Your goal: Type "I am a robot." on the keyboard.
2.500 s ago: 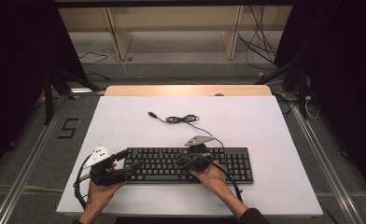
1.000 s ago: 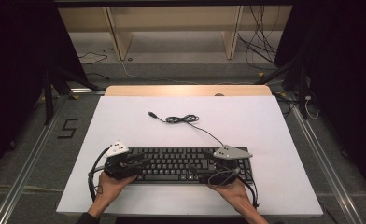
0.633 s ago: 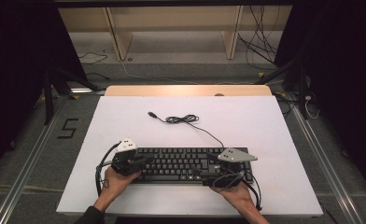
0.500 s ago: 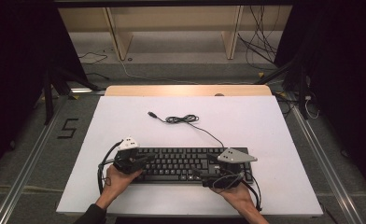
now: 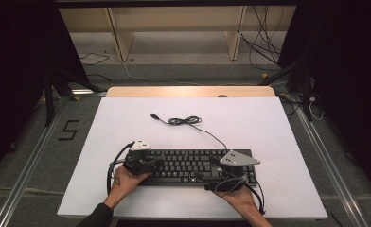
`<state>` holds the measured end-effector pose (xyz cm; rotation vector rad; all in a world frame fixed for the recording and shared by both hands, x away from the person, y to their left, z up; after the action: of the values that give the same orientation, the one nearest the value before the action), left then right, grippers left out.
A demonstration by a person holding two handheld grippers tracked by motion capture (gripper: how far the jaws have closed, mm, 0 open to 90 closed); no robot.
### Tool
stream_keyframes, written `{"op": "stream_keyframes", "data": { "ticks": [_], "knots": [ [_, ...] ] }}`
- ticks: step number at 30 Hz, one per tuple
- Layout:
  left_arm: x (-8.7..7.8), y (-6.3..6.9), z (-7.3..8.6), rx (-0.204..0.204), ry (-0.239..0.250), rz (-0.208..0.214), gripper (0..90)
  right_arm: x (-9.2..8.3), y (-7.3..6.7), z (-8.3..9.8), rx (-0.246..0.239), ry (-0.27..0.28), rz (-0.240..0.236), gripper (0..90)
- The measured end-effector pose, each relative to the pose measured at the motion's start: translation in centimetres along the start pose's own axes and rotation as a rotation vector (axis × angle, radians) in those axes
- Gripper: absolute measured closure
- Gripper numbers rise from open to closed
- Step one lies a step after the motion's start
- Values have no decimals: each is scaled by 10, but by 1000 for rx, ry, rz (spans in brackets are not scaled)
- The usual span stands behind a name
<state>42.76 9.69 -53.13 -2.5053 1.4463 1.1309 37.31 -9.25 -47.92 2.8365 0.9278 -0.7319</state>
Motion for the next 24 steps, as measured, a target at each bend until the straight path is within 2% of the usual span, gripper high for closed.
{"op": "stream_keyframes", "data": {
  "ticks": [8,10,12,14,20,24],
  "knots": [
    [2,-4,3,-12,-9,-12,892,1,-2,1,-5,-7,-4,238],
    [3,-6,5,-15,-23,-18,892,0,-2,1,-5,-7,-4,238],
    [3,-6,6,-43,-22,-4,893,0,-2,1,-5,-5,-4,238],
    [3,-6,5,-51,-19,-4,894,0,-2,1,-8,-4,-3,238],
    [2,-4,4,-23,-20,-23,892,0,-2,0,-8,-4,-3,238],
    [-3,-3,1,-19,3,-28,868,1,-2,0,-8,-4,-3,238]
  ]
}}
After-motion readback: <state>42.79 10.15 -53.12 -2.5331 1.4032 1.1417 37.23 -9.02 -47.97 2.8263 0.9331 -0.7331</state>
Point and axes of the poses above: each handheld gripper's, and its own axes: x roughly forward along the jaws, z roughly out of its underside, y roughly to its right, the point moved 9 cm from there along x, roughly forward along the jaws, and after that the axes turned 13 degrees about z, right-handed, at the moved point
